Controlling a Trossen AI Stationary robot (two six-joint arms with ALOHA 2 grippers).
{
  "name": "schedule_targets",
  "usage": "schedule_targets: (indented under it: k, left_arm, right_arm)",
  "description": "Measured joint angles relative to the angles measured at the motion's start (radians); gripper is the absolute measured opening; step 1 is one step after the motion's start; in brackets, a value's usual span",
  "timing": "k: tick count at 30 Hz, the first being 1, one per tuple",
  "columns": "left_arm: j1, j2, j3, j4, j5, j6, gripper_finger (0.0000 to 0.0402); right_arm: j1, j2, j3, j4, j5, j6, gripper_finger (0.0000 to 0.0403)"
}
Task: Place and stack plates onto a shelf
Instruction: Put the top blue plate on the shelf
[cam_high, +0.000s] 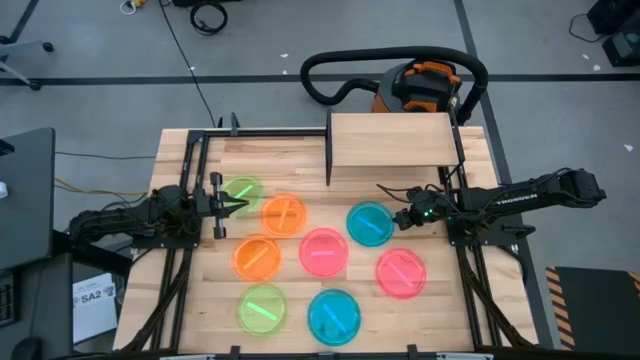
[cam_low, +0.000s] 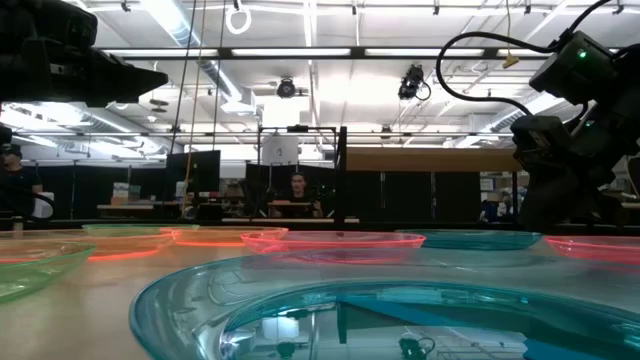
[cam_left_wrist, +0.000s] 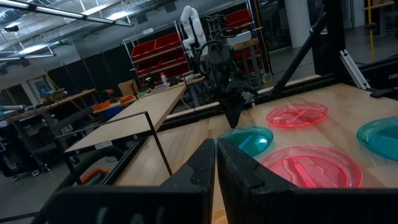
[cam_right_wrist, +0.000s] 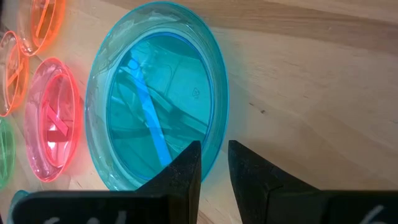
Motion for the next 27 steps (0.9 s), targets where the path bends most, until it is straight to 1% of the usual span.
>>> schedule_targets:
  k: [5,13,17,27]
  left_arm:
    - [0.000,0.000,0.000,0.000,0.000,0.000,0.0025]
    - [0.000,0.000,0.000,0.000,0.000,0.000,0.0025]
    - [0.000,0.000,0.000,0.000,0.000,0.000,0.0025]
    - [0.000,0.000,0.000,0.000,0.000,0.000,0.0025]
  right_arm:
    - [0.000,0.000,0.000,0.001,0.024,0.000,0.0087]
    - [0.000,0.009,0.000,0.015,0.024,-0.001,0.0087]
    - [0.000,0.056,0.000,0.019,0.024,-0.002,0.0087]
    - [0.000,0.188,0.000,0.159,0.015,-0.004,0.0087]
